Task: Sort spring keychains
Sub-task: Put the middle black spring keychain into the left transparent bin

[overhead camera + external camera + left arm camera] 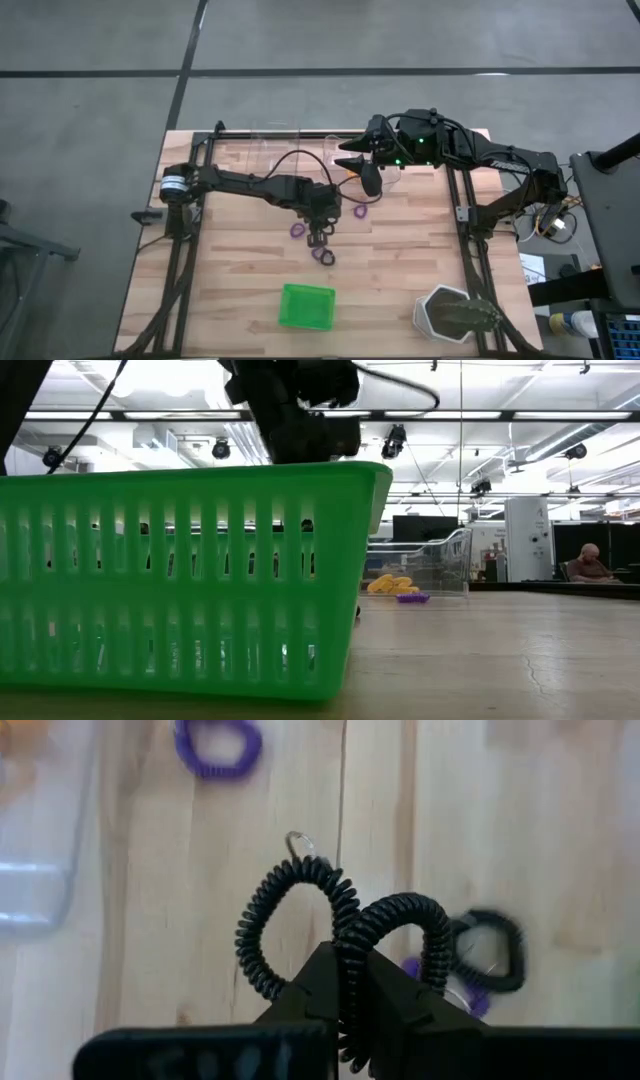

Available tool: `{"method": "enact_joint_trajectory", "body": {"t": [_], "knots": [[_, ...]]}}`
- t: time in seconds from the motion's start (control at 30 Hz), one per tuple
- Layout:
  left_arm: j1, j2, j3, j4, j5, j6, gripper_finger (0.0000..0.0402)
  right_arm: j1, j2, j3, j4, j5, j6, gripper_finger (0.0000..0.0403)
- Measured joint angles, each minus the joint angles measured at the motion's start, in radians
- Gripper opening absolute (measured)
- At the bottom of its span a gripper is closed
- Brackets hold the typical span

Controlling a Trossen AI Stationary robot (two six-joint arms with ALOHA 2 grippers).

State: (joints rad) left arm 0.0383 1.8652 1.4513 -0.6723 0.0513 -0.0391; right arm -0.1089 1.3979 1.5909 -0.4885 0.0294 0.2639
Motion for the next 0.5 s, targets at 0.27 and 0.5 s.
{"method": "enact_joint_trajectory", "body": {"t": [0.27, 0.5], "knots": [[0.006, 0.002, -0.108, 0.098, -0.027, -0.1, 0.004, 0.002, 0.0, 0.0, -0.001, 0.0, 0.005, 0.0205], [0.009, 0.004, -0.187, 0.128, -0.032, -0.148, 0.007, 0.006, 0.0, -0.003, 0.001, 0.0, 0.006, 0.0205]]}}
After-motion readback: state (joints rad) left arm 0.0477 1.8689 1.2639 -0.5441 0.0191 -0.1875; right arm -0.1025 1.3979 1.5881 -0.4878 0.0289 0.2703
